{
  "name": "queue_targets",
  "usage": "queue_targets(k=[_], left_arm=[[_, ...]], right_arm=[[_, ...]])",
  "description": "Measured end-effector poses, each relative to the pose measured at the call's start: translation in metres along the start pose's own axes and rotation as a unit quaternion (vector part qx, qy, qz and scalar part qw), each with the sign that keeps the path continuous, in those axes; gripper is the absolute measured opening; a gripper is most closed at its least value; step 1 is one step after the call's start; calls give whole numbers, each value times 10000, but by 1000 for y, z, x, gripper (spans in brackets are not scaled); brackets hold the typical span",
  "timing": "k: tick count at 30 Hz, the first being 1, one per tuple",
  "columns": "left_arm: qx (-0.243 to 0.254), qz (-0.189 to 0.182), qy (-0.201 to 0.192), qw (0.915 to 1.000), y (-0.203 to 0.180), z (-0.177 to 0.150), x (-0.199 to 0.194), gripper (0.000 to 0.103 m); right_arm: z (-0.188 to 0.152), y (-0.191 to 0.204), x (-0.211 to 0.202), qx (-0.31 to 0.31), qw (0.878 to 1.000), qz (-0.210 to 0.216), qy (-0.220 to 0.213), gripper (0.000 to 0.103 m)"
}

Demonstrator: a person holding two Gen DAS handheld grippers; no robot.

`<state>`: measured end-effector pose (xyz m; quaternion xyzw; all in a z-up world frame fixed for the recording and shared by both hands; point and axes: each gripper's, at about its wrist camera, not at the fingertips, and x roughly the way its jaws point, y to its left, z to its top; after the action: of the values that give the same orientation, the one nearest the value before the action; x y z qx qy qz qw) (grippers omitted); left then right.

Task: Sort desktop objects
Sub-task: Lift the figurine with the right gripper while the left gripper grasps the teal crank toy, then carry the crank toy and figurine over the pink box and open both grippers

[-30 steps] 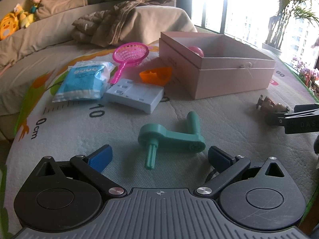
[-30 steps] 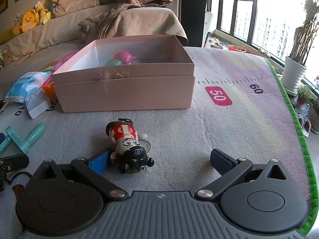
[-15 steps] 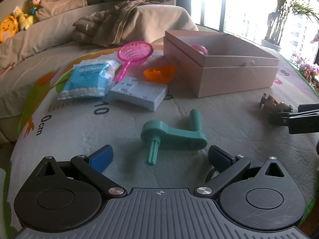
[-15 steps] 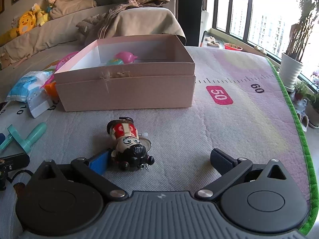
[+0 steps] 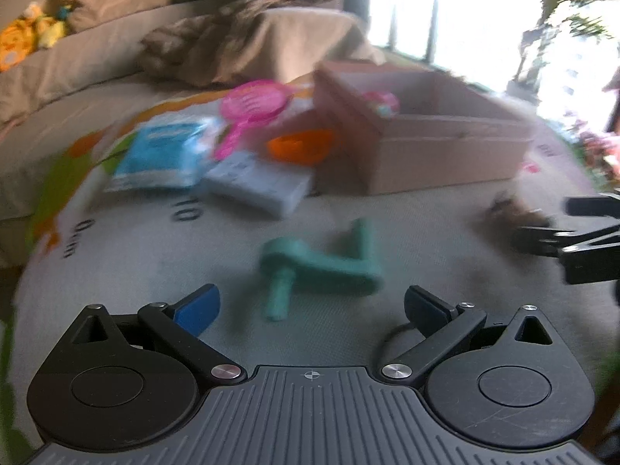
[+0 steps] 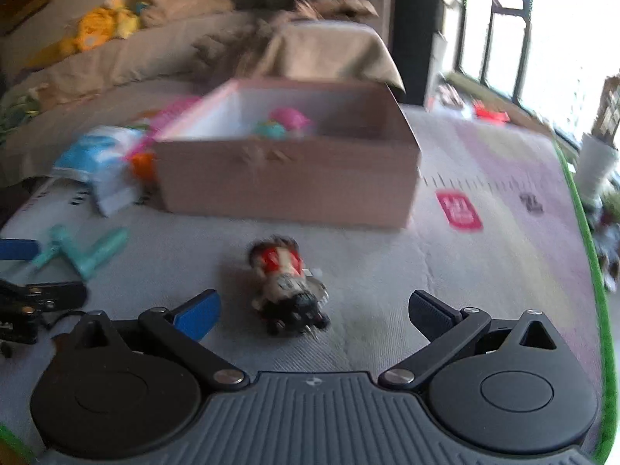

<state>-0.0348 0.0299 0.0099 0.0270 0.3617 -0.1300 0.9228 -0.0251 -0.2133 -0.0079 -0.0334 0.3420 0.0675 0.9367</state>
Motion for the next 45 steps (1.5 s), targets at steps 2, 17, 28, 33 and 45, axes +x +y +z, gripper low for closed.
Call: queue_targets(k=[2, 17, 28, 33, 45], left_arm=[[51, -70, -100, 9999, -8, 4, -1, 103], [181, 319, 77, 9993, -21, 12, 16, 103], [469, 345, -28, 9983, -30, 14, 12, 76], [607, 234, -250, 9976, -36, 12, -8, 76], [916, -199, -1378, 9860, -59, 84, -33, 76]], right_arm=[[4, 3, -8, -222, 9995, 108, -204, 101], [14, 16, 10, -453, 9975, 484, 252, 30], [17, 1, -18, -202, 9972, 674, 241, 28], [28, -7, -36, -111, 9966, 808, 79, 25], [68, -35, -65, 82, 9949, 874, -492, 1]])
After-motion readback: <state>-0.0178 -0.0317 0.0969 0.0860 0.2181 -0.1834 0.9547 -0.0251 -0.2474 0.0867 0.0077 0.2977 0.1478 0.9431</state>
